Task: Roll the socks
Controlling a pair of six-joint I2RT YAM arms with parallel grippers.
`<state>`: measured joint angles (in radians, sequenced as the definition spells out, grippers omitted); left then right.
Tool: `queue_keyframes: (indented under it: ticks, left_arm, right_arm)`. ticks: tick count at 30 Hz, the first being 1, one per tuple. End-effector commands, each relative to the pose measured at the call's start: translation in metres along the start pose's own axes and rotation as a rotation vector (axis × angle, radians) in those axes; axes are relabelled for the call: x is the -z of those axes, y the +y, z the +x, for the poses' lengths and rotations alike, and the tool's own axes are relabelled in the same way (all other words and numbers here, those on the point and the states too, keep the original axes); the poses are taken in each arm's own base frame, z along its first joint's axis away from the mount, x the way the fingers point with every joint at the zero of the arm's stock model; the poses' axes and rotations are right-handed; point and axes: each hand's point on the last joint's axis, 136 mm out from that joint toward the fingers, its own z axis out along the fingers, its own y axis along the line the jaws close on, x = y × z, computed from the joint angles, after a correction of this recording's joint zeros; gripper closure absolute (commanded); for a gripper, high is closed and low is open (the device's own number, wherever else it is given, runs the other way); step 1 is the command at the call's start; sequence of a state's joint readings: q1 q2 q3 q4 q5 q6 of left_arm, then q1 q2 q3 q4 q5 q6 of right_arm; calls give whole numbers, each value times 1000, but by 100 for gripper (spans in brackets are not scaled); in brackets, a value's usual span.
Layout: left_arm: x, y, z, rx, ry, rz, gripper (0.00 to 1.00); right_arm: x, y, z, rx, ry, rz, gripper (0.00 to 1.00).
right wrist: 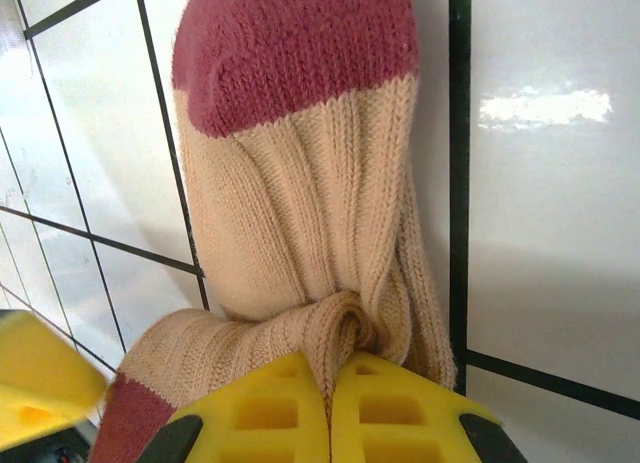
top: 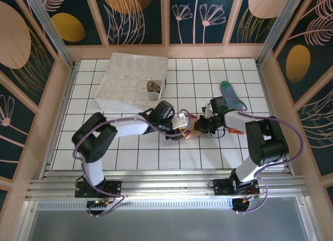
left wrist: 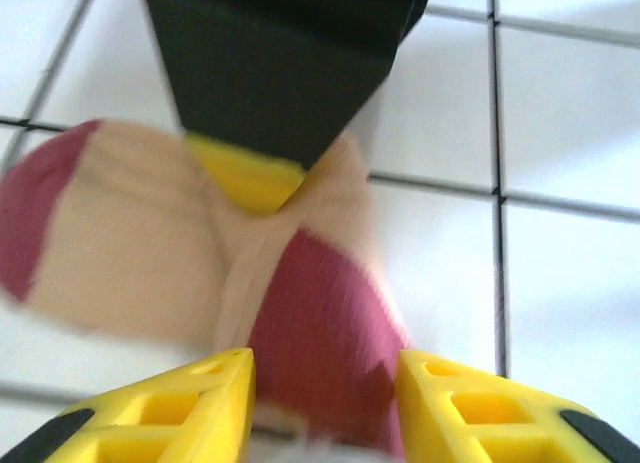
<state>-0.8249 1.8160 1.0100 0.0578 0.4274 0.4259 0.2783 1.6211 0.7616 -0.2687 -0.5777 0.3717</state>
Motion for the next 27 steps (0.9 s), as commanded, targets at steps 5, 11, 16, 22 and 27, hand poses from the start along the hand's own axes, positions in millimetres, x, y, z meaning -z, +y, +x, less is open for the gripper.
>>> queue_keyframes:
  ticks: [5,11,16,22,27]
  left_arm:
    - [6,5,-16,-360,17,-332,51]
    - [-14,-4,-12,-432,45,-346,48]
    - [-37,1,5,-432,98,-332,48]
    - [-47,-7,5,-400,92,-268,80]
    - [-45,-27,9,-342,116,-131,100]
  right_arm:
    - [-19,-72,52,-104,188,265,100]
    - [-21,-74,54,-114,221,273,100]
    - [-23,-73,58,-125,243,260,100]
    - [-23,-73,60,-133,255,256,100]
    - [-22,-49,47,-48,206,183,81]
